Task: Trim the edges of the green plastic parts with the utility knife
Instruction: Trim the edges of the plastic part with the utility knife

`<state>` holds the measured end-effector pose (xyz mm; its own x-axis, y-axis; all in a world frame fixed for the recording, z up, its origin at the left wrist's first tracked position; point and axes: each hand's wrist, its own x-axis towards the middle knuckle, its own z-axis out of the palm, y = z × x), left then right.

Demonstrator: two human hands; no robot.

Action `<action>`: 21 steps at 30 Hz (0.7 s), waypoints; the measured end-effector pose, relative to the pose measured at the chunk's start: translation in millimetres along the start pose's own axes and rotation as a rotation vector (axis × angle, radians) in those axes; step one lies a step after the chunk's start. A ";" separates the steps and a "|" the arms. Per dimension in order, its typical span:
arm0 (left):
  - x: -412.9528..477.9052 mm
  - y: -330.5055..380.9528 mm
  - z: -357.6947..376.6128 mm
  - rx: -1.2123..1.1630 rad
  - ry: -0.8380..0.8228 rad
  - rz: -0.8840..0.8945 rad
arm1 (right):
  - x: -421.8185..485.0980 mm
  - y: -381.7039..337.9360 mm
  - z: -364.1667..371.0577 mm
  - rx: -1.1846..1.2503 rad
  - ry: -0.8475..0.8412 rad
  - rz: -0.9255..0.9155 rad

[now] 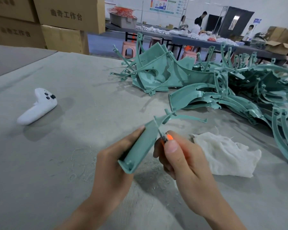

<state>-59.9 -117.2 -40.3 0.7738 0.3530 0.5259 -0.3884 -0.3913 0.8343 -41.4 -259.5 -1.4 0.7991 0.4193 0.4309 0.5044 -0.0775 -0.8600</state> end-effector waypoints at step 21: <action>8.4 -16.7 -18.4 0.081 -0.012 0.130 | 1.0 11.5 -14.8 -0.364 -0.010 -0.073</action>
<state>-56.1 -92.1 -46.7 0.7259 0.2850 0.6260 -0.4445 -0.5002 0.7431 -30.0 -273.4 -6.8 0.7544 0.4441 0.4833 0.6447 -0.3629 -0.6728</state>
